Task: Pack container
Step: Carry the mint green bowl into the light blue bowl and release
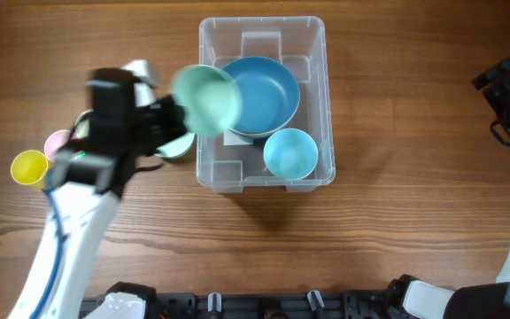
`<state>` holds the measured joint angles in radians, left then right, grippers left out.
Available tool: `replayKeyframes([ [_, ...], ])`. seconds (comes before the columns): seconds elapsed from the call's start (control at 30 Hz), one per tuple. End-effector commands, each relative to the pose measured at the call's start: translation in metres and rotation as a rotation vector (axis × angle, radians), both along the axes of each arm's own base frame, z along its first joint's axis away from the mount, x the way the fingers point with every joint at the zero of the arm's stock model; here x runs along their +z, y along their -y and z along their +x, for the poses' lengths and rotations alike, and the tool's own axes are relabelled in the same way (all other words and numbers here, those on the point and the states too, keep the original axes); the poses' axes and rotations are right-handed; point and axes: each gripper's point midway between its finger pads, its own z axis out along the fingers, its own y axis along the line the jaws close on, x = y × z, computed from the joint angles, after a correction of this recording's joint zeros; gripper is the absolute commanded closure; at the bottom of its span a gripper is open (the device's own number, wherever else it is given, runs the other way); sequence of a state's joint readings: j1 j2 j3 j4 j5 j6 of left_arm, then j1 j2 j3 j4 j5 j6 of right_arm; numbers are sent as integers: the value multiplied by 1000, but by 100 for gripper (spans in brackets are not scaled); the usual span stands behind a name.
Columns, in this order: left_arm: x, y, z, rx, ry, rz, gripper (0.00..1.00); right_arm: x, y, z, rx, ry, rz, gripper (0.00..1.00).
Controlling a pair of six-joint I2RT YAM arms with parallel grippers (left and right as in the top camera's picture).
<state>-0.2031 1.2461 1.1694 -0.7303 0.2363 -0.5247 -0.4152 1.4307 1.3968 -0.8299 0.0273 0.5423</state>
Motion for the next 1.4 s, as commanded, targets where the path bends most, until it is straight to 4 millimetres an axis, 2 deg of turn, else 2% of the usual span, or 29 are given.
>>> replayKeyframes([
  [0.0,-40,70,-7,-211,-93,30,96,-1,1,1,-10,1,5,0],
  [0.13,-86,109,-17,-317,-184,89,96,-1,1,1,-10,1,5,0],
  [0.27,-117,131,-25,-377,-246,119,96,-1,1,1,-10,2,6,1],
  [0.4,-132,142,-31,-415,-273,140,96,-1,1,1,-10,1,5,0],
  [0.53,-137,144,-32,-422,-282,145,78,-1,1,1,-10,1,5,0],
  [0.57,-129,144,-27,-414,-266,137,67,-1,1,1,-10,1,5,0],
  [0.63,-112,142,-19,-397,-241,125,62,-1,1,1,-10,1,5,0],
  [0.7,-84,134,-8,-367,-209,109,58,-1,1,1,-10,1,5,0],
  [0.8,-41,104,10,-273,-164,117,56,-1,1,1,-10,1,5,1],
  [0.87,-25,82,15,-214,-158,129,53,-1,1,1,-10,1,5,0],
  [0.93,-17,65,19,-172,-155,114,56,-1,1,1,-10,1,5,0],
  [1.0,-14,61,20,-174,-162,71,70,-1,1,1,-10,1,5,0],
  [1.03,-13,65,19,-200,-164,45,77,-1,1,1,-10,2,6,0],
  [1.1,-17,76,14,-239,-187,21,85,-1,1,1,-10,1,5,0],
  [1.2,-34,101,2,-323,-220,56,90,-1,1,1,-10,1,5,0],
  [1.37,-82,139,-14,-408,-284,203,94,-1,1,1,-10,1,5,0],
])
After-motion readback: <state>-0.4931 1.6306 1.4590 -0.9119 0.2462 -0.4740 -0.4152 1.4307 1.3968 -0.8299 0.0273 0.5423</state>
